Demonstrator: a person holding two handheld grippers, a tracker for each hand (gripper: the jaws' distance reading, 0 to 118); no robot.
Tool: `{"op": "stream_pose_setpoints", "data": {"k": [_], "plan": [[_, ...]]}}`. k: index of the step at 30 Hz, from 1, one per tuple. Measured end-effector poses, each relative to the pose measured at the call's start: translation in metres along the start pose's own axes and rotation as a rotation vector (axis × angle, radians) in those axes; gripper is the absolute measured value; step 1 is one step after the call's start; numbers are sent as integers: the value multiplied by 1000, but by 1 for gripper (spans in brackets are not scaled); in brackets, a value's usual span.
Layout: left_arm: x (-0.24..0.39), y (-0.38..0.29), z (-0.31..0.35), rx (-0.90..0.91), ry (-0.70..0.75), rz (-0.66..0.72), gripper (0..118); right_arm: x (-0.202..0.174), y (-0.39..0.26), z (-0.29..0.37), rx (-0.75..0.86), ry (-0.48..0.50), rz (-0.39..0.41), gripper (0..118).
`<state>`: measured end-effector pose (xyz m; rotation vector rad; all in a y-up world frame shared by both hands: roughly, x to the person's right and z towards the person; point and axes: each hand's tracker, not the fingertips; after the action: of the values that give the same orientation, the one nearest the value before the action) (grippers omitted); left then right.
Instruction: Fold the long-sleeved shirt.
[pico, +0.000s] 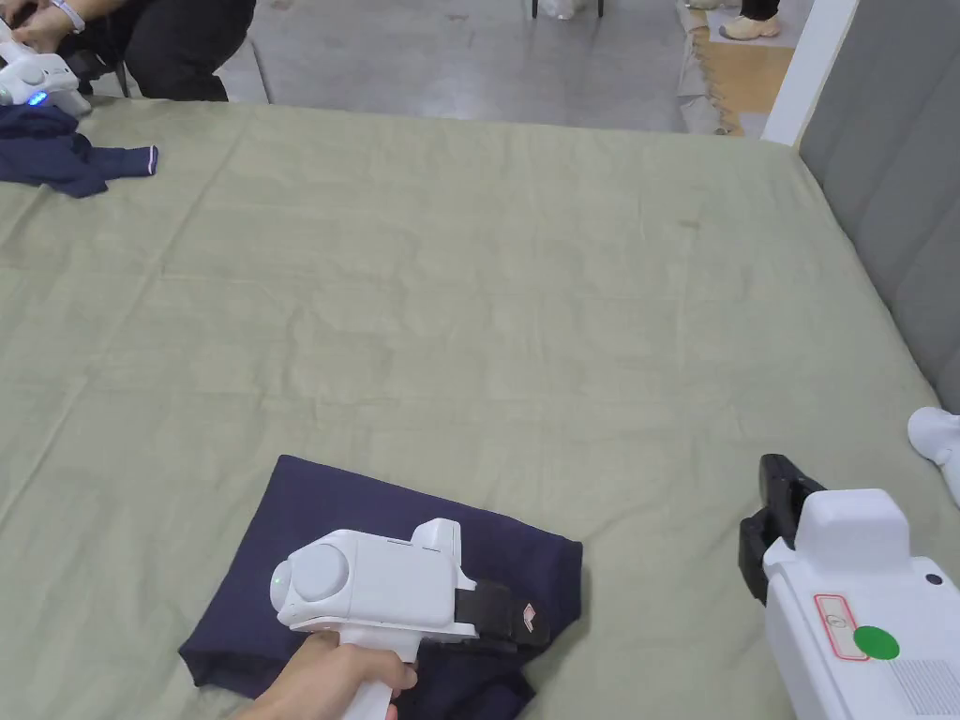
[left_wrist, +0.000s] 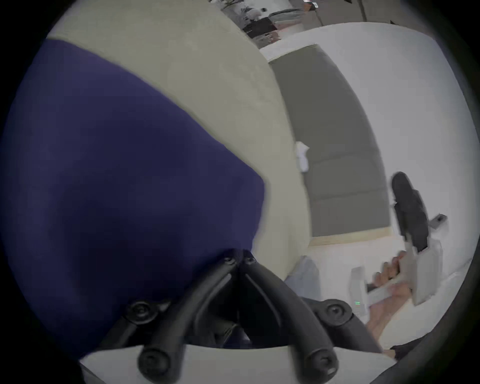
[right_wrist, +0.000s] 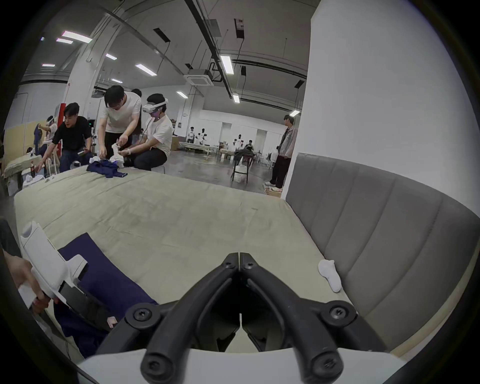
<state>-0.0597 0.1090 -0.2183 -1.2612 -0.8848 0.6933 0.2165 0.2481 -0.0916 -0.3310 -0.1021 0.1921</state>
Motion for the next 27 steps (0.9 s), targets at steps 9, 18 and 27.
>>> {"op": "stream_pose_setpoints", "data": {"k": [9,18,27], "plan": [[25,-4,168,338,84,-102,5,-66,8,-26,-53,346,-107,0],[-48,12,234,382,243,31,28,-180,-97,-91,-462,555,68,0],[-108,28,195,267,293,118,109,-165,-86,-91,-432,550,38,0]]}}
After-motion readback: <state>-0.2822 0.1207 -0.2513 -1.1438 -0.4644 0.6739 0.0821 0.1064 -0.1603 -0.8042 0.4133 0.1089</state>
